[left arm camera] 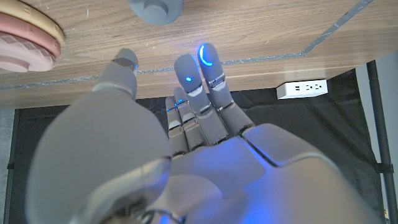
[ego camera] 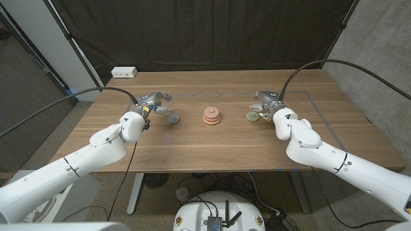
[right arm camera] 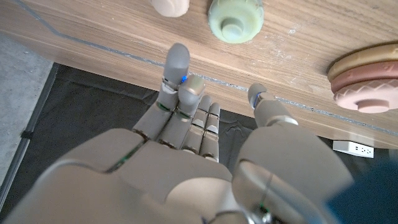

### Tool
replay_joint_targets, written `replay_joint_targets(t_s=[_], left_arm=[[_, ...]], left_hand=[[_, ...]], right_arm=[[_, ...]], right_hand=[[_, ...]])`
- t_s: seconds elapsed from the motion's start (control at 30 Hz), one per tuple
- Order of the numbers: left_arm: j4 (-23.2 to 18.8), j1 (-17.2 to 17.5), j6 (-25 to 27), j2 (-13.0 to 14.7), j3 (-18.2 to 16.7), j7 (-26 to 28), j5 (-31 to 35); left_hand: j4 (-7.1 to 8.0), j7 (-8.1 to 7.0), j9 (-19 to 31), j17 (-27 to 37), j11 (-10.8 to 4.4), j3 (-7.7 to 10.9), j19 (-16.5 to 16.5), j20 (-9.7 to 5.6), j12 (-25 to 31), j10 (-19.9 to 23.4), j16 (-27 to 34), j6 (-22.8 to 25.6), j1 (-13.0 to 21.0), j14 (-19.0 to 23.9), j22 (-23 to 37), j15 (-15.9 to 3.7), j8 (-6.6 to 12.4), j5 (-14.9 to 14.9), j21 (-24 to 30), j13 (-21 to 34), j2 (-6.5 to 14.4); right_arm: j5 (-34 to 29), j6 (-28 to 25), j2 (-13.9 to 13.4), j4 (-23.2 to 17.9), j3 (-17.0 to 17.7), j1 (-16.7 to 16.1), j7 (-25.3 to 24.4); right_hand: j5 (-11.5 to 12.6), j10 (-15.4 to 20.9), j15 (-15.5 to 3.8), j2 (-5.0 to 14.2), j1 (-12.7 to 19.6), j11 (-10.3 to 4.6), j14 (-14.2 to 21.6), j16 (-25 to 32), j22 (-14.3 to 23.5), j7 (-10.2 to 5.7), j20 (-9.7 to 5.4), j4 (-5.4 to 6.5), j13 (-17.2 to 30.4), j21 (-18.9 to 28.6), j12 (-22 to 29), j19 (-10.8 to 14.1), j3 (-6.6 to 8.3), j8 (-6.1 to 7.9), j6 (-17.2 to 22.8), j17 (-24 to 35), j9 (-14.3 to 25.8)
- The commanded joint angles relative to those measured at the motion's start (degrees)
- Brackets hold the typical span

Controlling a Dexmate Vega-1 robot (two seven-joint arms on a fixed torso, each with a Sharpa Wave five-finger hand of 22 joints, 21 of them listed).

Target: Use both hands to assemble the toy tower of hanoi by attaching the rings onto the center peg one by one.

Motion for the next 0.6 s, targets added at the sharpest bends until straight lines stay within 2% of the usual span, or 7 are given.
replay_joint_targets(t_s=[0.03,0.6], left_arm=[[-0.5,0.1,0.7,0.4,-0.2,0.0,0.1],[-0.7,0.6,0.8,0.4,-0.2,0.4,-0.3]], left_hand=[[-0.01,0.07,0.2,0.1,0.03,0.57,0.3,-7.92,-0.2,0.4,0.4,0.5,0.1,0.5,0.0,-3.76,-0.09,0.3,0.0,0.2,0.6],[0.09,0.11,0.2,0.1,0.1,0.66,0.3,-7.9,-0.4,0.5,0.4,0.6,-0.2,0.4,0.0,-3.76,-0.24,0.3,-0.1,0.2,0.8]], right_arm=[[-2.7,-1.9,0.8,0.9,-3.0,2.8,4.4],[-5.0,-4.1,1.5,2.5,-5.8,5.6,10.4]], right_hand=[[-0.2,-0.5,-4.64,-0.78,0.0,0.08,-0.4,-0.4,0.1,0.03,-5.17,-0.18,0.0,-0.3,0.1,-0.4,-0.2,-0.46,-0.6,-0.1,0.1],[-0.7,-2.0,-4.65,-1.63,0.2,0.6,-1.6,-1.7,-0.1,0.73,-5.15,-0.07,-0.5,-0.4,0.3,-1.4,-0.67,-0.85,-1.7,-0.7,-0.2]])
